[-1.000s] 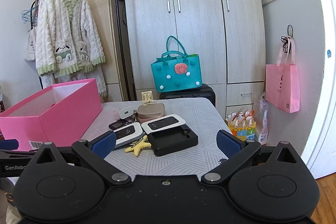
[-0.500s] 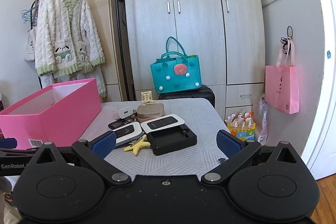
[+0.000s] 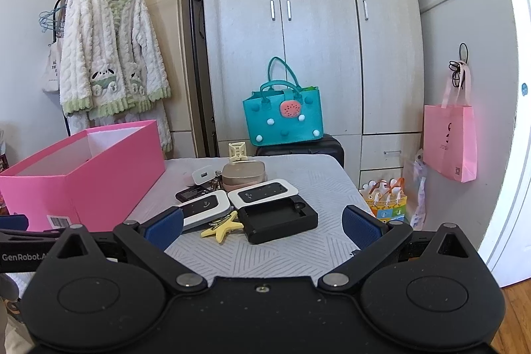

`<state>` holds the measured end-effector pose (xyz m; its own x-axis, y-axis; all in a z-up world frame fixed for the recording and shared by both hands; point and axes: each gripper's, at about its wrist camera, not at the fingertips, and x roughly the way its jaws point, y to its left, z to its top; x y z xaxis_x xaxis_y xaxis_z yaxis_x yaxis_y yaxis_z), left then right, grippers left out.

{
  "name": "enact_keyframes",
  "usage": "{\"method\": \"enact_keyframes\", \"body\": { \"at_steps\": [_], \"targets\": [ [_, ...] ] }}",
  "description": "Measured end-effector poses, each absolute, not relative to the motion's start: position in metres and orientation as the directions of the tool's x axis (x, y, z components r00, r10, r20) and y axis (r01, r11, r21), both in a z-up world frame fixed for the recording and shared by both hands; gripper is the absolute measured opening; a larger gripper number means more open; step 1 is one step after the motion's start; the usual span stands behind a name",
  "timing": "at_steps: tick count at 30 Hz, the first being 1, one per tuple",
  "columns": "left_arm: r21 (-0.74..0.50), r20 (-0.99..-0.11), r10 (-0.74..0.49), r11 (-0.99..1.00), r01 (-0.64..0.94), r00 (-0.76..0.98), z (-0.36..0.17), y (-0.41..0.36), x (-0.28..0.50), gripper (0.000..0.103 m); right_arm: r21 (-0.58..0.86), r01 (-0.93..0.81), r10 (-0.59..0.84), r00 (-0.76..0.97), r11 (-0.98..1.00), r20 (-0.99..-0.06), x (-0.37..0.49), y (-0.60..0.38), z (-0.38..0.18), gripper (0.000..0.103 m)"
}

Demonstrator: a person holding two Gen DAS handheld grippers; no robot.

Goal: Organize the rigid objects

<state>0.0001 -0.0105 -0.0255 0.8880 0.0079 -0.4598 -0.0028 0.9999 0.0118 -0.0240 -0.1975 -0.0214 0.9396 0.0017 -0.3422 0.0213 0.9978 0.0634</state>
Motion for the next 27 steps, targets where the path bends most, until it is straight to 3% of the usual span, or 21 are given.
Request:
{"method": "enact_keyframes", "body": {
  "at_steps": [5, 9, 13, 16, 22, 27],
  "targets": [
    [0.013, -0.468, 0.003, 1.000, 0.003, 0.884, -0.026, -0.010, 0.003, 0.103, 0.075, 0.004, 0.021, 0.942, 0.997, -0.335, -0.021, -0.198, -0.022, 0.103],
    [0.001, -0.471, -0.025, 1.000, 0.029, 0.882, -0.016, -0.004, 0.008, 0.103, 0.174, -0.093, 0.132, 0.965, 0.980, -0.227, -0.020, -0.206, -0.022, 0.103],
    [-0.095, -0.433, -0.137, 0.990, 0.106, 0.891, 0.003, 0.017, 0.010, 0.103, 0.215, -0.198, 0.245, 0.945, 0.956, -0.218, -0.003, -0.210, -0.012, 0.103],
    [-0.105, -0.427, -0.168, 0.985, 0.136, 0.888, 0.019, 0.029, 0.016, 0.103, 0.177, -0.236, 0.278, 0.920, 0.956, -0.275, 0.018, -0.208, -0.008, 0.103],
    [0.033, -0.447, -0.109, 0.990, 0.138, 0.888, 0.047, 0.050, 0.037, 0.103, 0.070, -0.215, 0.223, 0.867, 0.974, -0.445, 0.062, -0.208, -0.027, 0.103],
    [0.153, -0.475, -0.025, 0.982, 0.110, 0.880, 0.062, 0.075, 0.068, 0.102, -0.024, -0.177, 0.137, 0.835, 0.984, -0.533, 0.082, -0.220, -0.048, 0.103]
  ]
}}
